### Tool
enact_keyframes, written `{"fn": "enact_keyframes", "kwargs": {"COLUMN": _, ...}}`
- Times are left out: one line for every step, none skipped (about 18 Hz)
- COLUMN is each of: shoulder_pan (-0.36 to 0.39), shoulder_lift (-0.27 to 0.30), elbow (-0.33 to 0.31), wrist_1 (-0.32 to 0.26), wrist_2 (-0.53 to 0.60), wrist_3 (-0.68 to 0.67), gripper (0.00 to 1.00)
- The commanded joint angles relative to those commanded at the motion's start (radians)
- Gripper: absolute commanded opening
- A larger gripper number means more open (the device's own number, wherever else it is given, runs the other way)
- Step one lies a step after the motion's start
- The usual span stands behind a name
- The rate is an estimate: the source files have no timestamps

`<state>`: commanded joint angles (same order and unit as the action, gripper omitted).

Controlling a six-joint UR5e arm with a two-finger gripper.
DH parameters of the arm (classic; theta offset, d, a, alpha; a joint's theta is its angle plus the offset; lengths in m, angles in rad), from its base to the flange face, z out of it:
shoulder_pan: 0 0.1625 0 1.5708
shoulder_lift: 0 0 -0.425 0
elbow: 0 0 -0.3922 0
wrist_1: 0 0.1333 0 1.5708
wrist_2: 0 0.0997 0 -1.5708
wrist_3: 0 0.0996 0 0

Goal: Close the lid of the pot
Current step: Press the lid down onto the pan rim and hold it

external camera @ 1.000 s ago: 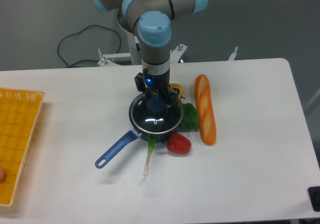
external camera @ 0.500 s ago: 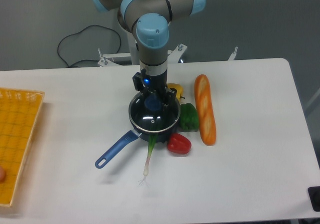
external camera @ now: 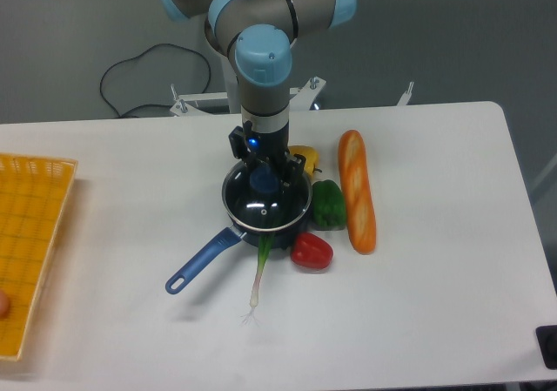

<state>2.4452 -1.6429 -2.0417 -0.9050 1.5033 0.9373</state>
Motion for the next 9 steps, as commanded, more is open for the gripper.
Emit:
{"fn": "enact_keyframes", "kwargs": {"shoulder_pan": 0.0, "shoulder_lift": -0.002, "elbow": 0.0, "wrist_1": 0.0, "wrist_2": 0.0, "wrist_3": 0.0, "gripper": 0.59}}
{"fn": "enact_keyframes", "kwargs": {"shoulder_pan": 0.0, "shoulder_lift": -0.005, "elbow": 0.0, "wrist_1": 0.0, "wrist_2": 0.0, "wrist_3": 0.0, "gripper": 0.59}}
{"fn": "enact_keyframes", "kwargs": {"shoulder_pan": 0.0, "shoulder_lift": -0.006, "elbow": 0.0, "wrist_1": 0.0, "wrist_2": 0.0, "wrist_3": 0.0, "gripper": 0.59}}
{"fn": "enact_keyframes", "kwargs": {"shoulder_pan": 0.0, "shoulder_lift": -0.008, "elbow": 0.0, "wrist_1": 0.0, "wrist_2": 0.0, "wrist_3": 0.0, "gripper": 0.59}}
{"fn": "enact_keyframes", "kwargs": {"shoulder_pan": 0.0, "shoulder_lift": -0.008, "elbow": 0.0, "wrist_1": 0.0, "wrist_2": 0.0, "wrist_3": 0.0, "gripper": 0.59}}
{"fn": "enact_keyframes", "kwargs": {"shoulder_pan": 0.0, "shoulder_lift": -0.008, "elbow": 0.0, "wrist_1": 0.0, "wrist_2": 0.0, "wrist_3": 0.0, "gripper": 0.59}}
{"fn": "enact_keyframes", "kwargs": {"shoulder_pan": 0.0, "shoulder_lift": -0.008, "elbow": 0.0, "wrist_1": 0.0, "wrist_2": 0.0, "wrist_3": 0.0, "gripper": 0.59}}
{"fn": "enact_keyframes", "kwargs": {"shoulder_pan": 0.0, "shoulder_lift": -0.008, "elbow": 0.0, "wrist_1": 0.0, "wrist_2": 0.0, "wrist_3": 0.0, "gripper": 0.59}}
{"fn": "enact_keyframes", "kwargs": {"shoulder_pan": 0.0, "shoulder_lift": -0.008, "elbow": 0.0, "wrist_1": 0.0, "wrist_2": 0.0, "wrist_3": 0.0, "gripper": 0.6}}
